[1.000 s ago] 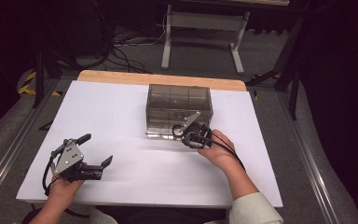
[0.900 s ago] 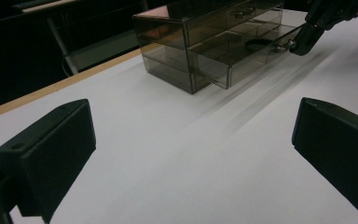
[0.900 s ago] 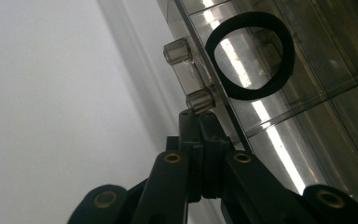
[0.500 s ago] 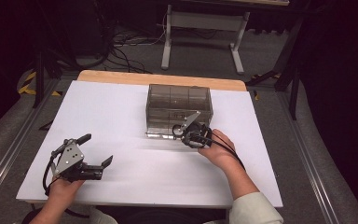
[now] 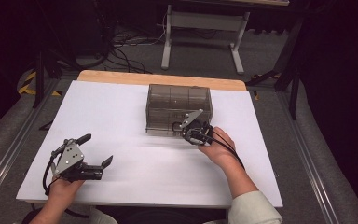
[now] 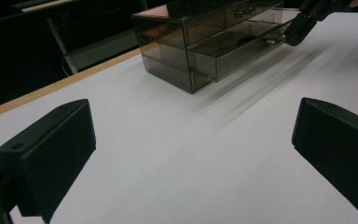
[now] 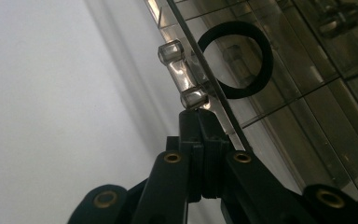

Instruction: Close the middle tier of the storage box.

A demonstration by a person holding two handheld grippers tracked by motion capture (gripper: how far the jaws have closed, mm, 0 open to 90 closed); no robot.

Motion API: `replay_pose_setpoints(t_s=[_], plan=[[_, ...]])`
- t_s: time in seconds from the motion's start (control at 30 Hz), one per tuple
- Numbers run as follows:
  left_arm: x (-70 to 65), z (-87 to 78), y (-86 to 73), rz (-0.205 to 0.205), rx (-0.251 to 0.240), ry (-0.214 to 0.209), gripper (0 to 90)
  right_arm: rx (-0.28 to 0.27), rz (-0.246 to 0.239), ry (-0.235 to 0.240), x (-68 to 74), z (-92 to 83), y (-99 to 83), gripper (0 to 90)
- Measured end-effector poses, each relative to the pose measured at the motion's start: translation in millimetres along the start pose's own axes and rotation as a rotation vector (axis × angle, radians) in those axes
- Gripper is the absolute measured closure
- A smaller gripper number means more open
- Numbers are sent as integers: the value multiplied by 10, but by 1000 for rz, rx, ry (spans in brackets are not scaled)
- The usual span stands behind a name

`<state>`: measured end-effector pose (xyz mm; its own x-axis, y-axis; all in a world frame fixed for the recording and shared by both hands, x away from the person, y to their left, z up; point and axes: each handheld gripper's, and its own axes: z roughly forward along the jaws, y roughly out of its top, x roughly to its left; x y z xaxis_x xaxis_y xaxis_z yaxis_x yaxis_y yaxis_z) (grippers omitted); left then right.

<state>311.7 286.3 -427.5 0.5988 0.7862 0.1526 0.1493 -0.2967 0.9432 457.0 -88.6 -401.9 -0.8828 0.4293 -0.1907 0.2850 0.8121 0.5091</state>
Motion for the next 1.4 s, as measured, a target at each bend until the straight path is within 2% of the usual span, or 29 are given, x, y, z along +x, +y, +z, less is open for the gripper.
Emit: replay_pose_setpoints(t_s=[1.07, 1.4], plan=[[5, -2, -1, -1, 2, -5, 4, -45, 79, -98, -151, 94, 22, 900], [3, 2, -1, 4, 0, -1, 4, -51, 87, -128, -167, 130, 37, 900]])
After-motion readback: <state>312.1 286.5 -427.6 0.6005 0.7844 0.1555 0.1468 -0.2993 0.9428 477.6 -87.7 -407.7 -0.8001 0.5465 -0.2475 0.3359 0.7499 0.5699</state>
